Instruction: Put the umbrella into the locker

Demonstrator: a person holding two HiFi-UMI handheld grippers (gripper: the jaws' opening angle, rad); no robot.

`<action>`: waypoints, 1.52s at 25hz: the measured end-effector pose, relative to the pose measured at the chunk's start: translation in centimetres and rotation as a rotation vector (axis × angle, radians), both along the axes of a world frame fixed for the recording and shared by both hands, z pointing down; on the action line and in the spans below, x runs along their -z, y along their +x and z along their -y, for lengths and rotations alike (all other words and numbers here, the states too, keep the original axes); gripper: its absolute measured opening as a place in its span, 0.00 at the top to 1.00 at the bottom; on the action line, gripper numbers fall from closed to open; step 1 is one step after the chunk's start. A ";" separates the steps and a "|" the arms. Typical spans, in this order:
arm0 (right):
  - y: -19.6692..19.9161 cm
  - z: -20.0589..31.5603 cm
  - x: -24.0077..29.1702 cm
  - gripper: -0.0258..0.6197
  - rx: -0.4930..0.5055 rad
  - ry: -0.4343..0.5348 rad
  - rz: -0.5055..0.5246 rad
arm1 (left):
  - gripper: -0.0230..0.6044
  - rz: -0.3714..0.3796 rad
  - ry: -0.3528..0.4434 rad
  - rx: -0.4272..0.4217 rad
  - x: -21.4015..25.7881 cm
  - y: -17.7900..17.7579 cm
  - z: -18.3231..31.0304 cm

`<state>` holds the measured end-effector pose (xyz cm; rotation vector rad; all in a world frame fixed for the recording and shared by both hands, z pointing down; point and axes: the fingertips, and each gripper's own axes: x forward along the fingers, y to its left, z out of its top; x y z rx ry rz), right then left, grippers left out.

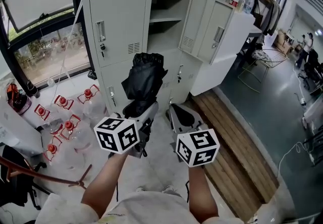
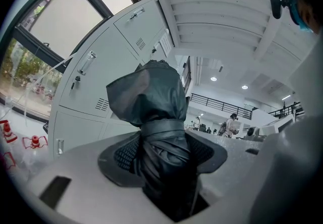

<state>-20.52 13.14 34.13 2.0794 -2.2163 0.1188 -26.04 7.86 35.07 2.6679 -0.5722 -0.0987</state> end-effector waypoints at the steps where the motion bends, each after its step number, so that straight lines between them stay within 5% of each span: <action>1: 0.2 0.2 -0.1 0.96 -0.002 0.000 -0.004 | 0.56 0.001 -0.003 0.001 -0.1 0.2 0.3; 38: 23.9 11.2 -2.0 0.96 0.158 0.019 0.052 | 0.56 0.103 -0.028 0.153 -2.1 23.7 9.8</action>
